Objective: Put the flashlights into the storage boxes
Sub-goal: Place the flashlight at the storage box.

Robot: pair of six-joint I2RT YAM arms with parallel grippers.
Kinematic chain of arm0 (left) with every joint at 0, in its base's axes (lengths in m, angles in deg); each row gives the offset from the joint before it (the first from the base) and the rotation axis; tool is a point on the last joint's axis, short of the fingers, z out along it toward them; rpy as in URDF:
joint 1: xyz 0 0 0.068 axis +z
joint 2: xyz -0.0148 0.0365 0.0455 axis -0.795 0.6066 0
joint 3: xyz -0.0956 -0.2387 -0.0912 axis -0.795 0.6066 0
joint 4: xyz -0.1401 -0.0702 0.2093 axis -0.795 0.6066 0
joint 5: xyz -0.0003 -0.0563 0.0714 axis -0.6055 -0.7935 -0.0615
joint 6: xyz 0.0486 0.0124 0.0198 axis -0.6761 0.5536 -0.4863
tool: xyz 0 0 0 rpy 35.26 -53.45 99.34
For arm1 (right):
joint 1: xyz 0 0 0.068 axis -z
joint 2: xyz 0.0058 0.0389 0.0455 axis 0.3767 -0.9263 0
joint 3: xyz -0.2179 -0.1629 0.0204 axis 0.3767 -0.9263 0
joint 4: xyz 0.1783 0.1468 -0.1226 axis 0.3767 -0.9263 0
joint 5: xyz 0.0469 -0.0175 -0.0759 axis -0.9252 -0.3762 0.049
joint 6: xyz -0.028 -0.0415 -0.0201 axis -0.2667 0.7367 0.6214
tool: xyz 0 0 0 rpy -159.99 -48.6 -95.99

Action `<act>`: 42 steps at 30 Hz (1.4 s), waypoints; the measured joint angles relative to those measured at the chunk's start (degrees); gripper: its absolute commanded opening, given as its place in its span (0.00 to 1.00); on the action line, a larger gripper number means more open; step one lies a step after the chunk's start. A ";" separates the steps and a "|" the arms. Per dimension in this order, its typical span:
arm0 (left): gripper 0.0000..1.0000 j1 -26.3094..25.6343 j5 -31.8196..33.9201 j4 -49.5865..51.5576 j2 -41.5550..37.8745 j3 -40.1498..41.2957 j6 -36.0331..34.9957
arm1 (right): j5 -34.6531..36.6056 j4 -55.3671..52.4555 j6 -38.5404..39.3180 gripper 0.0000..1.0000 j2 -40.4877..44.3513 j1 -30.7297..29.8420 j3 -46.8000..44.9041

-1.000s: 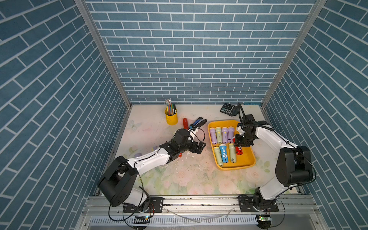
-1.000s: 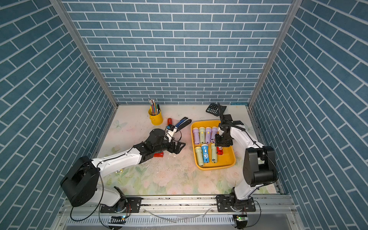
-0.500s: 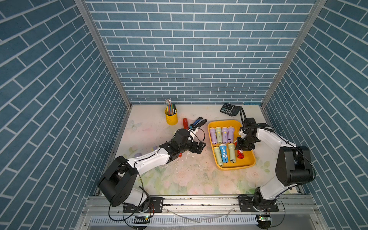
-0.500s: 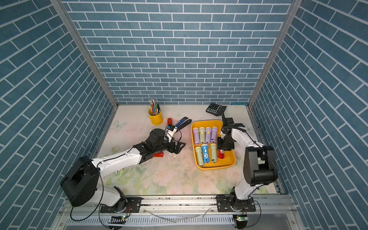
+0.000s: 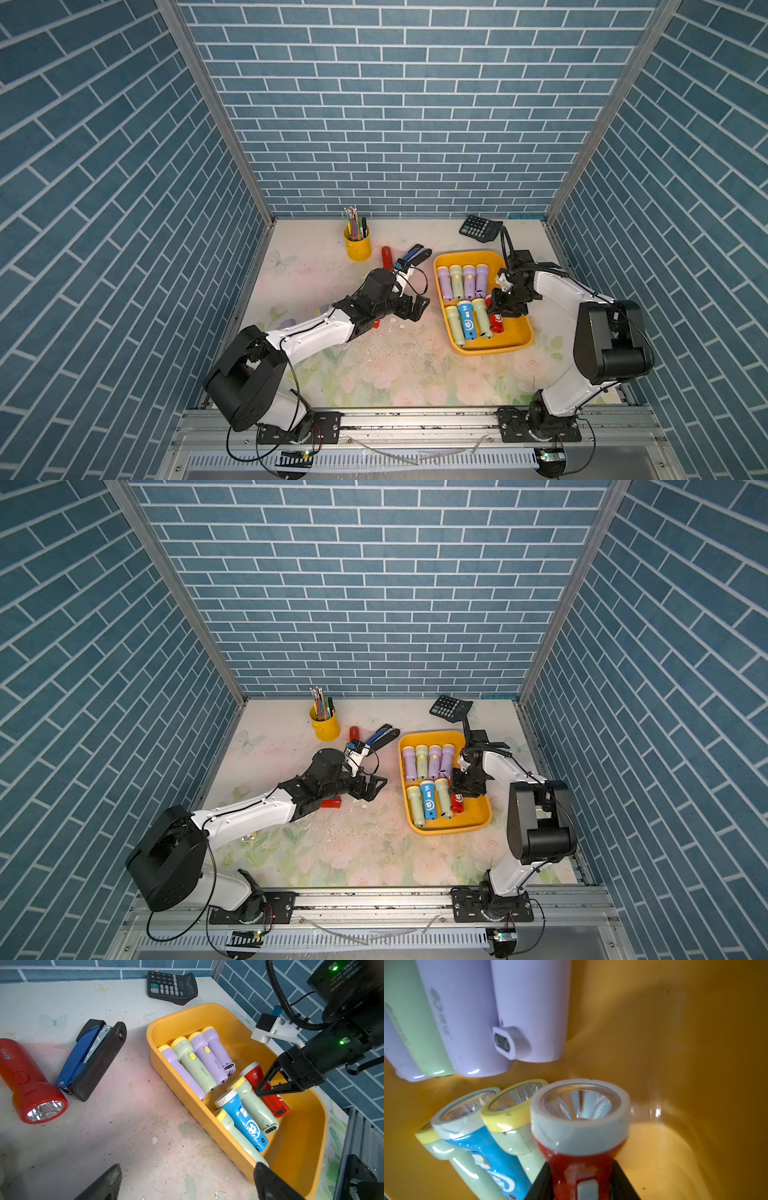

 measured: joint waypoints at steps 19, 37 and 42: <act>1.00 0.00 0.94 0.28 0.00 0.00 0.04 | -1.16 -0.20 0.02 0.56 0.17 -0.28 -0.81; 1.00 -0.02 11.47 6.34 -0.50 -0.44 2.82 | 1.07 -3.52 -0.55 0.52 10.10 -0.59 -0.79; 1.00 0.24 17.03 11.32 -3.80 -0.42 4.13 | 2.14 -2.99 -0.98 0.49 15.13 -4.79 -0.70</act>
